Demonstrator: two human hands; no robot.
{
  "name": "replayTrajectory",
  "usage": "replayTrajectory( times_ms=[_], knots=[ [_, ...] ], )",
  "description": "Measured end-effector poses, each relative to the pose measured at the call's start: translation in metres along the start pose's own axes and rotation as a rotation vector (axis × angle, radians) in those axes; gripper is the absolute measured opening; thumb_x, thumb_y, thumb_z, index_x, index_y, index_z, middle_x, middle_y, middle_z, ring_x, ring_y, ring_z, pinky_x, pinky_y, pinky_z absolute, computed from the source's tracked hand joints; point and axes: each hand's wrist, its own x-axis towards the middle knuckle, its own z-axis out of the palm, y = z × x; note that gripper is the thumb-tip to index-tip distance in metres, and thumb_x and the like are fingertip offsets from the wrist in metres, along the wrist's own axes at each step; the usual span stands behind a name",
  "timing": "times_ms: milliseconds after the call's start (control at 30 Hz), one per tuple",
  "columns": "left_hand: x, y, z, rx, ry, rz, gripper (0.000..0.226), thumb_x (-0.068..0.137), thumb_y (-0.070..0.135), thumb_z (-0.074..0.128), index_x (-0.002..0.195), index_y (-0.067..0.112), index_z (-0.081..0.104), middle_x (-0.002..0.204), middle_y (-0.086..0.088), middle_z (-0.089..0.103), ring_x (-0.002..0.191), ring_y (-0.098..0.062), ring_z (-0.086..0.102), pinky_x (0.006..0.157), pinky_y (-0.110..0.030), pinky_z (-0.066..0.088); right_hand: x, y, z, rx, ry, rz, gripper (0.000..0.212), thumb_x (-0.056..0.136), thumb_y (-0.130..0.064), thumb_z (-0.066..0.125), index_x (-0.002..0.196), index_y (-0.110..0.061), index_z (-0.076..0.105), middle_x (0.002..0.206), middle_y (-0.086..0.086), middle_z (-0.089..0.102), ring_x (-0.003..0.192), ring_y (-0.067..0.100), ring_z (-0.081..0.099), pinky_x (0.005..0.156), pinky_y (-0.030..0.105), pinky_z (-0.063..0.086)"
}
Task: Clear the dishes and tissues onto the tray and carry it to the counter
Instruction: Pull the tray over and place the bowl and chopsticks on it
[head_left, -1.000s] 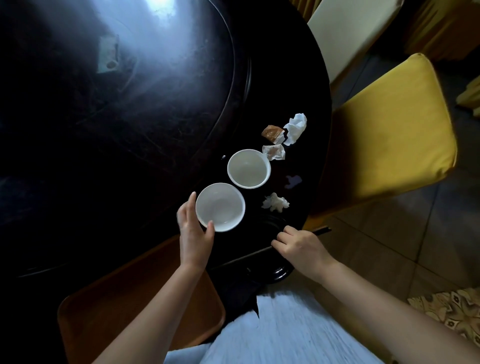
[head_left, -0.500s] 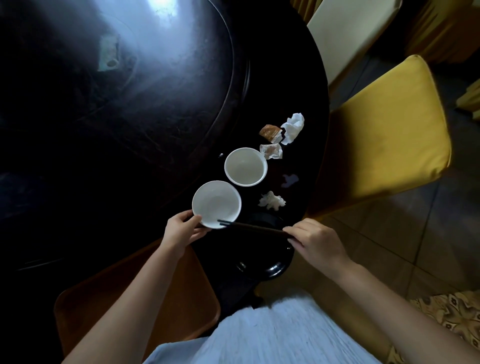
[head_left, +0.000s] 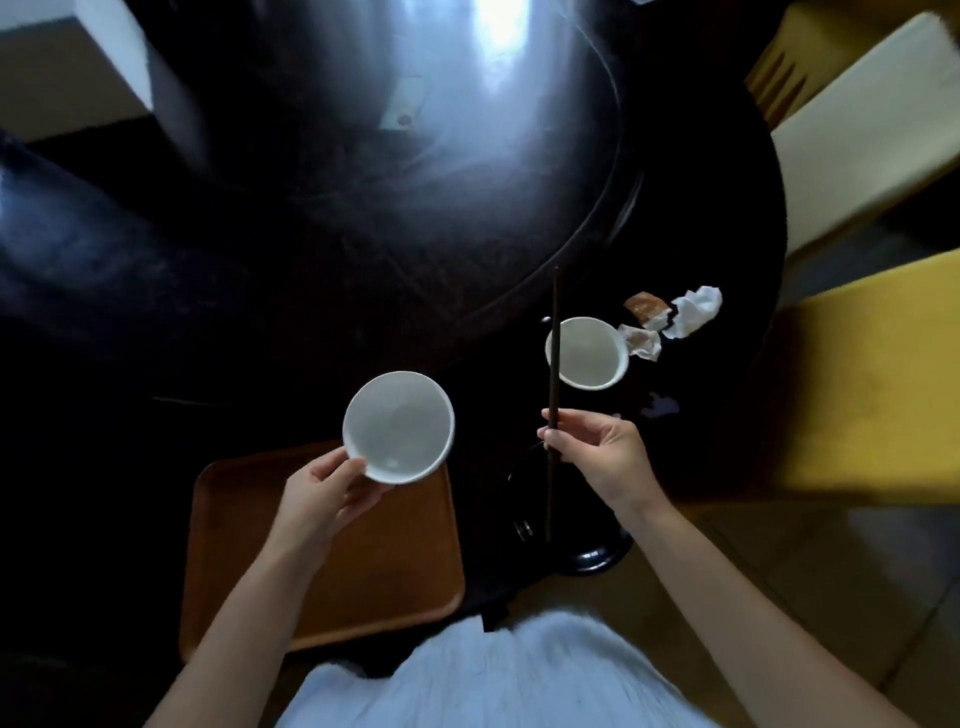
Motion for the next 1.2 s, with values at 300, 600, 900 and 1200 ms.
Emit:
replayTrajectory(
  times_ms=[300,600,900,1200],
  knots=[
    [-0.019,-0.041,-0.114,0.035,0.162,-0.008,0.026,0.09,0.008,0.053,0.115,0.014,0.058,0.087,-0.006,0.069,0.073,-0.016,0.07,0.05,-0.017,0.053,-0.003,0.003,0.074,-0.084,-0.115,-0.065,0.024,0.078,-0.003,0.07,0.085,-0.026,0.069,0.085,0.01,0.075,0.074,0.007,0.07,0.071,0.017,0.054],
    [-0.005,-0.062,-0.17,0.106,0.143,-0.096,0.032,0.09,0.011,0.053,0.122,0.009,0.055,0.094,-0.002,0.064,0.083,-0.018,0.065,0.051,-0.018,0.055,-0.01,0.007,0.143,-0.653,-0.14,-0.33,0.017,0.084,-0.015,0.065,0.101,-0.017,0.069,0.09,0.001,0.073,0.083,0.011,0.067,0.075,0.03,0.058],
    [0.003,-0.058,-0.186,0.153,0.116,-0.071,0.028,0.088,0.009,0.054,0.113,0.021,0.06,0.089,-0.004,0.069,0.076,-0.016,0.068,0.05,-0.016,0.052,-0.014,0.012,0.196,-1.141,-0.164,-0.546,0.026,0.085,-0.013,0.056,0.109,-0.015,0.066,0.102,0.005,0.068,0.095,0.024,0.063,0.078,0.037,0.054],
    [0.003,-0.057,-0.2,0.144,0.178,-0.074,0.026,0.089,0.013,0.055,0.114,0.009,0.059,0.088,-0.008,0.067,0.075,-0.014,0.066,0.048,-0.015,0.052,0.007,0.027,0.24,-1.381,-0.299,-0.601,0.026,0.086,-0.004,0.046,0.098,-0.012,0.068,0.09,0.006,0.064,0.082,0.026,0.059,0.066,0.032,0.039]
  ],
)
